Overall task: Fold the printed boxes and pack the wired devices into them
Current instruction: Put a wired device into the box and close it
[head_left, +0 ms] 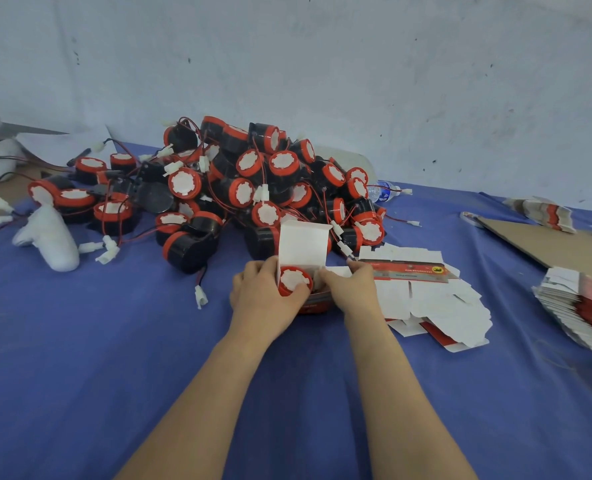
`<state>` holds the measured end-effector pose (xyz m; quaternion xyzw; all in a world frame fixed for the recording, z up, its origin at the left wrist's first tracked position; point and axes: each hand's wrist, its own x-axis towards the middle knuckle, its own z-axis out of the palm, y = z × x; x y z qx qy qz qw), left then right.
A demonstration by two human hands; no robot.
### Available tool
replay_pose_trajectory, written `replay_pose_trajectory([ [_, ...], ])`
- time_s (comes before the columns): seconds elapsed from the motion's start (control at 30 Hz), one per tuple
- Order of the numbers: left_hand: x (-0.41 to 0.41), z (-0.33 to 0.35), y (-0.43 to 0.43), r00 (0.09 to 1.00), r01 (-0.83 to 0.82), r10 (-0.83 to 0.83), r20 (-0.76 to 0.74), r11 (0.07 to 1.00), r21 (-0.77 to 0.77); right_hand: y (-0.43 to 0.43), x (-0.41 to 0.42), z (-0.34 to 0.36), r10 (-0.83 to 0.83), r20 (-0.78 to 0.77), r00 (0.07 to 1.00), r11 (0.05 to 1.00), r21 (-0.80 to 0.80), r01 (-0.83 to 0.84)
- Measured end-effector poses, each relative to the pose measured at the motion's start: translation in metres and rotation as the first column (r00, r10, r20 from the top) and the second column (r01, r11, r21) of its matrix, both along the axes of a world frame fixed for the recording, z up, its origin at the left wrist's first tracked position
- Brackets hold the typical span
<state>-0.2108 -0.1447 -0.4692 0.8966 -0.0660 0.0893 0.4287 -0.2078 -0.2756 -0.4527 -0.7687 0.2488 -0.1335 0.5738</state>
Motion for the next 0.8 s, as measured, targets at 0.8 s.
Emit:
replay_pose_trajectory([
  [0.8,-0.0031,-0.0007,-0.0013,0.999,0.044,-0.041,0.03,0.992,-0.118,-0.001,0.009,-0.0036,-0.028,0.025,0.999,0.999,0.035,0.027],
])
